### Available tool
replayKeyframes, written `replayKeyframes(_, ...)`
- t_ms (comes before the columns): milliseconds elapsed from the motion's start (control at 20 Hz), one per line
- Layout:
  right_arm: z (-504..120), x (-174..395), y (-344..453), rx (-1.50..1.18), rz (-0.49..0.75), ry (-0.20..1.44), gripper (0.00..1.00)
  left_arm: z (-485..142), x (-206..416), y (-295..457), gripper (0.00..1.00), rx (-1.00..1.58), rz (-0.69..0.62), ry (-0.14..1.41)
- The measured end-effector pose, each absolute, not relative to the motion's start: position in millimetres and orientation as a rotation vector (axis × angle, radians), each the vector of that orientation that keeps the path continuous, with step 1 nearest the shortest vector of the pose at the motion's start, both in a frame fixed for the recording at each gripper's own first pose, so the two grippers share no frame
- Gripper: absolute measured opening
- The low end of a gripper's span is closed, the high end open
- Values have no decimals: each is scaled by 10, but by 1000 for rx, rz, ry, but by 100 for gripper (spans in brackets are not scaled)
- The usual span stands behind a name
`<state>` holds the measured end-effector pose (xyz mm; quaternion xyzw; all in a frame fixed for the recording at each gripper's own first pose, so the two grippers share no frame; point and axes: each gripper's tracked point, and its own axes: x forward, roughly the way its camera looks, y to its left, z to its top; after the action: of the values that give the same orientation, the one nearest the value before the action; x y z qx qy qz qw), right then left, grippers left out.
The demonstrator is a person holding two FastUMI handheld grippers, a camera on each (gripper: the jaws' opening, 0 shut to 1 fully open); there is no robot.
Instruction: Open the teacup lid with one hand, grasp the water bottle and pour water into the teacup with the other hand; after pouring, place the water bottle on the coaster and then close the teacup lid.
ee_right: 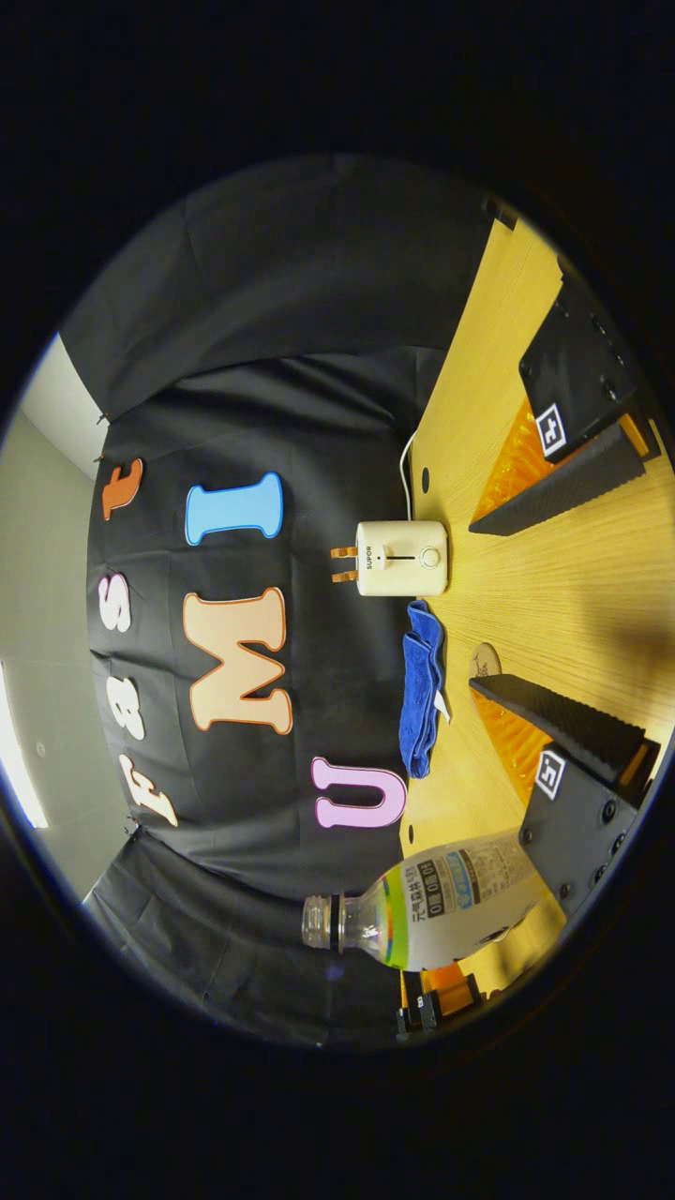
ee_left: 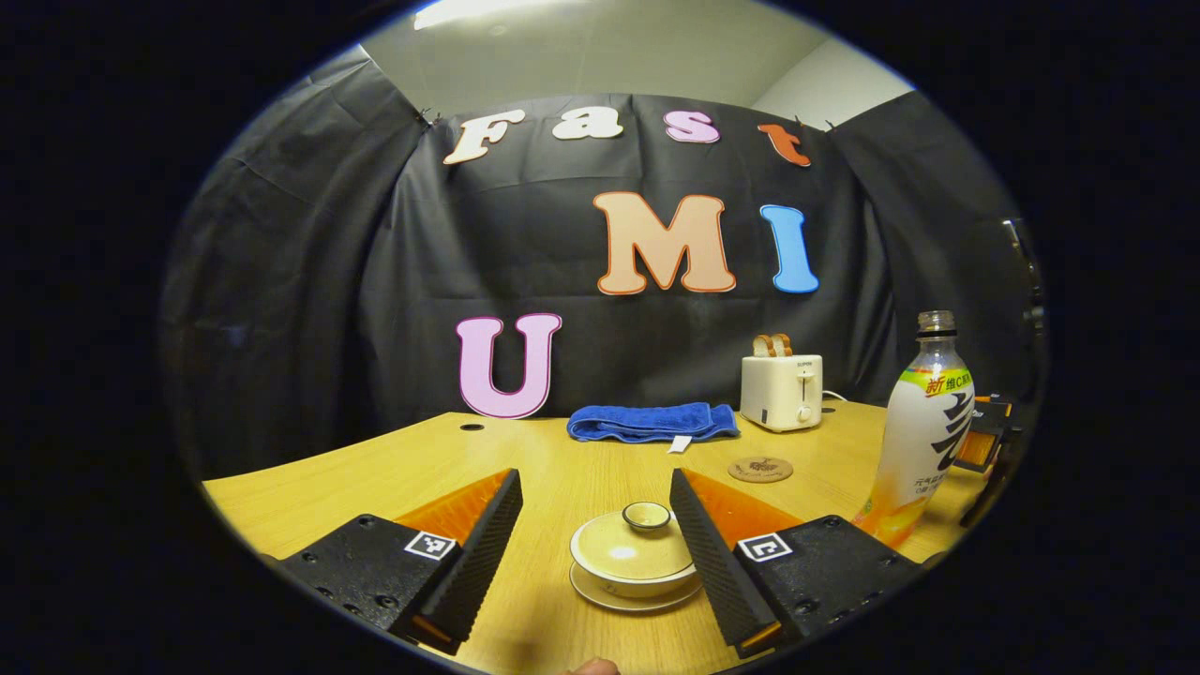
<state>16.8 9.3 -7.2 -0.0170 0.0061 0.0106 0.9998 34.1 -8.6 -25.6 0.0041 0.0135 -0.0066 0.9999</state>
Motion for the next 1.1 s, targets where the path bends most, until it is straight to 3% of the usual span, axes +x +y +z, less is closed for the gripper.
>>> replayKeyframes(600, -57, 104, 84, -35, 6, 10, 96, -400, 411, -318, 90, 55, -115, 118)
replayKeyframes(850, -44, 72, 90, -35, 8, 11, 96, -458, 441, -328, 68, 87, -125, 165)
replayKeyframes(1050, -32, 62, 82, -35, 10, 12, 96, -496, 446, -346, 56, 102, -128, 192)
replayKeyframes(1100, -32, 60, 79, -35, 11, 12, 96, -498, 454, -356, 48, 106, -132, 196)
